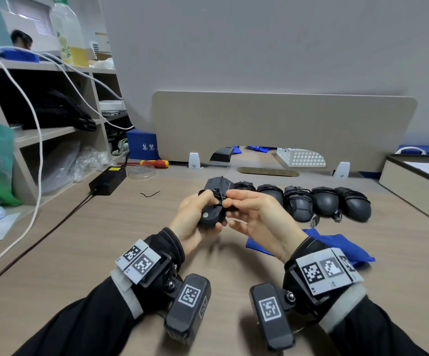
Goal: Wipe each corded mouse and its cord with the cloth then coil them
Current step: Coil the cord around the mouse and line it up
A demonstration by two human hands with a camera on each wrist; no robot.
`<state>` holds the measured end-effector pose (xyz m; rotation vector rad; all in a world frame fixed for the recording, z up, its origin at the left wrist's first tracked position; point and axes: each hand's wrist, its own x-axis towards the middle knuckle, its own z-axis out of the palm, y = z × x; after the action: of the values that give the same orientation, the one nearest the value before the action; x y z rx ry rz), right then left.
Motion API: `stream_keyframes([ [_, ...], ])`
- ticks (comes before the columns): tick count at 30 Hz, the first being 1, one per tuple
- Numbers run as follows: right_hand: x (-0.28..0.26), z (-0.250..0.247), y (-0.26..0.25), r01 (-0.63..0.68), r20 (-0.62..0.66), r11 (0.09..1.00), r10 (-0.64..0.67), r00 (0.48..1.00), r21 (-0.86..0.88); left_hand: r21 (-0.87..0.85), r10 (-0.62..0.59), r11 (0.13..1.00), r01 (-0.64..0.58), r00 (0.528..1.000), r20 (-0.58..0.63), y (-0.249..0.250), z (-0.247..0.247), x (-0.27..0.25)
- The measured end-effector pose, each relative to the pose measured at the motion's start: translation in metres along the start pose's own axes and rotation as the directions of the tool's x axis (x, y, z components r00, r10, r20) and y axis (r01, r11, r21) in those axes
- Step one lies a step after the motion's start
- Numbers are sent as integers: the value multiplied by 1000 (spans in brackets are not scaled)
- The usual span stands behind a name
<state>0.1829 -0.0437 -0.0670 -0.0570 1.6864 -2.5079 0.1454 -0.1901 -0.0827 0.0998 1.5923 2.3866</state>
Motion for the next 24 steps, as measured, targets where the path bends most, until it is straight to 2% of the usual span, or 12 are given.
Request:
stream_keyframes([
  [8, 7, -11, 1, 11, -142, 993, -28, 990, -119, -243, -57, 966, 94, 986, 156, 4, -4, 0],
  [10, 7, -11, 1, 10, -163, 991, -32, 986, -137, -275, -21, 959, 67, 986, 166, 3, -5, 1],
  [13, 5, -9, 0, 2, -135, 988, -23, 991, -155, -234, 27, 972, 3, 992, 126, -2, -3, 5],
  [17, 3, -2, 4, -63, -61, 979, 52, 997, -193, -85, 83, 993, -86, 995, -48, 3, -5, 8],
  [20, 3, 0, 9, -143, -37, 969, 139, 990, -203, 181, 145, 978, -104, 963, -228, 3, -10, 16],
  [22, 3, 0, 11, -175, -16, 960, 176, 984, -217, 457, 226, 886, -77, 933, -281, 1, -16, 29],
  [24, 2, 0, 12, -185, 7, 958, 191, 982, -220, 660, 240, 751, -10, 935, -259, -1, -21, 44],
])
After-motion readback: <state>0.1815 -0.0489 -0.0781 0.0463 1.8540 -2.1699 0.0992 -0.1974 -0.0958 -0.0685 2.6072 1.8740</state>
